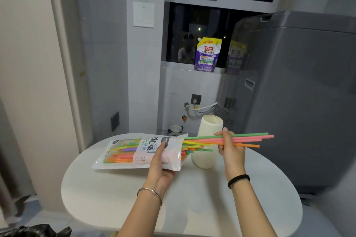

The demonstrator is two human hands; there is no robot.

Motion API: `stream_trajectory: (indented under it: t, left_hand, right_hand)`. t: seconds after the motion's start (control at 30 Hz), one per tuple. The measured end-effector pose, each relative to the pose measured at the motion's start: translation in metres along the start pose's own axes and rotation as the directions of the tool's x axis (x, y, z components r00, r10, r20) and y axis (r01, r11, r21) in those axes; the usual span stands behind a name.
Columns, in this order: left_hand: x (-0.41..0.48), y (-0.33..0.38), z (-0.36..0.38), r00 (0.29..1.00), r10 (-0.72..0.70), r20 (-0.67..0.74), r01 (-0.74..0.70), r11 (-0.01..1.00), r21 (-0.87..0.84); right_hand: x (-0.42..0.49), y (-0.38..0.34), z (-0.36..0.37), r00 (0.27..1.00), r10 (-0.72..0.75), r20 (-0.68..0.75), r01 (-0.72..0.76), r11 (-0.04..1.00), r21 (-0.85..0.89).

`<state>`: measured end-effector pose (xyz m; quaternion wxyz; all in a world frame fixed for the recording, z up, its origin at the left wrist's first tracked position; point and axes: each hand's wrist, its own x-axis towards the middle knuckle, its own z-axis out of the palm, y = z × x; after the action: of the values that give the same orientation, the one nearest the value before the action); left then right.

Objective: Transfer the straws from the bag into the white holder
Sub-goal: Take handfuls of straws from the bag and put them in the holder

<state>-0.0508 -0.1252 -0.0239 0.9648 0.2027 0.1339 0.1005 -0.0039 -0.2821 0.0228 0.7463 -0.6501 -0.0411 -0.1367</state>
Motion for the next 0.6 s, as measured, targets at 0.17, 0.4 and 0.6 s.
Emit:
stream_trajectory:
  t: [0.17,0.4,0.6]
  left_hand:
    - [0.008,0.0,0.005,1.0,-0.008,0.005,0.008,1.0,0.021]
    - [0.015,-0.005,0.01,0.999,-0.001,0.035,-0.002,0.998,0.064]
    - [0.019,-0.013,0.016,0.999,-0.001,0.043,-0.002,0.997,0.077]
  right_hand:
    - [0.018,-0.015,-0.02,0.971,-0.1,-0.216,0.102,0.995,-0.003]
    - [0.053,-0.052,-0.051,0.935,-0.229,-0.271,0.229,0.973,-0.032]
    - [0.073,-0.073,-0.063,0.9,-0.289,-0.325,0.278,0.957,-0.083]
